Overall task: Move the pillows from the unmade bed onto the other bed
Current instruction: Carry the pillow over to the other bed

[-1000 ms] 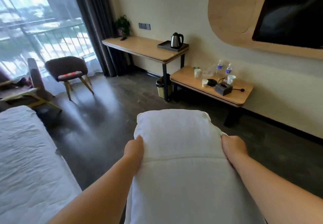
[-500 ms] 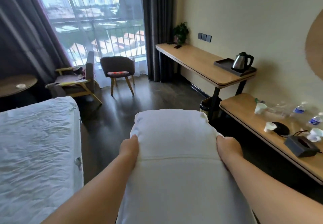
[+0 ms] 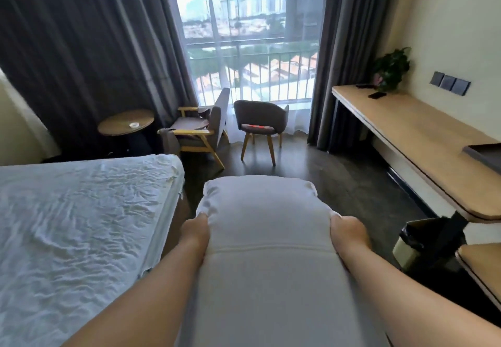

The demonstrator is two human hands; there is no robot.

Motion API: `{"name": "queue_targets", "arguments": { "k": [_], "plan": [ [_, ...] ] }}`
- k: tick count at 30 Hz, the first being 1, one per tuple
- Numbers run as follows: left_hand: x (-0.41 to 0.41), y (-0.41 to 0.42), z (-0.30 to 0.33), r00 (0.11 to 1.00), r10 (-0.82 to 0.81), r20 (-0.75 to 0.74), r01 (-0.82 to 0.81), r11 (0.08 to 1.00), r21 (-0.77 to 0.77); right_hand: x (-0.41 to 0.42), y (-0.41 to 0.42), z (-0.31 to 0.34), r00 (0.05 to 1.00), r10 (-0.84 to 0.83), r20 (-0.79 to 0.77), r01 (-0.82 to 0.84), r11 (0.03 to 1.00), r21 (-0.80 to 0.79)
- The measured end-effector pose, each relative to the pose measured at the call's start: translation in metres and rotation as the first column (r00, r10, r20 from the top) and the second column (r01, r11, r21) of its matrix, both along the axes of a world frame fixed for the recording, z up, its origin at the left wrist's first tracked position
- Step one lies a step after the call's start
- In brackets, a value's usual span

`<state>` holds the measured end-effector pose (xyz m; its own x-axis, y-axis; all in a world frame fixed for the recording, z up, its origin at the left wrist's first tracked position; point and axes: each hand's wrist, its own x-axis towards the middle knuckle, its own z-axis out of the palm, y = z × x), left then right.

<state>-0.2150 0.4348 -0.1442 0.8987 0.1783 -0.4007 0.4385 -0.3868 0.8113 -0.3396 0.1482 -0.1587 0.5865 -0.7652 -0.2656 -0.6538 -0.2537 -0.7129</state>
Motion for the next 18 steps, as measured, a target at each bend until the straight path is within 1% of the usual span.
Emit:
{"name": "queue_targets", "arguments": {
  "k": [6,8,11,13,18],
  "plan": [
    [0.084,-0.035,-0.005,0.98,0.195,-0.027,-0.195,0.981,-0.004,0.129,-0.038,-0.001,0.992,0.106,-0.064,-0.112,0.989,-0.096],
    [0.123,-0.044,-0.011,0.97,0.24,-0.031,-0.241,0.971,-0.011,0.18,-0.047,-0.007,0.989,0.135,-0.052,-0.139,0.987,-0.084],
    [0.194,-0.057,-0.022,0.962,0.271,-0.044,-0.271,0.962,-0.011,0.257,-0.061,-0.014,0.983,0.171,-0.07,-0.178,0.977,-0.115],
    [0.242,-0.067,-0.025,0.963,0.263,-0.064,-0.264,0.964,-0.012,0.304,-0.071,-0.01,0.982,0.174,-0.073,-0.182,0.975,-0.129],
    [0.356,-0.103,-0.012,0.966,0.244,-0.09,-0.253,0.961,-0.11,0.426,-0.108,0.014,0.982,0.181,-0.051,-0.187,0.973,-0.139]
  ]
}}
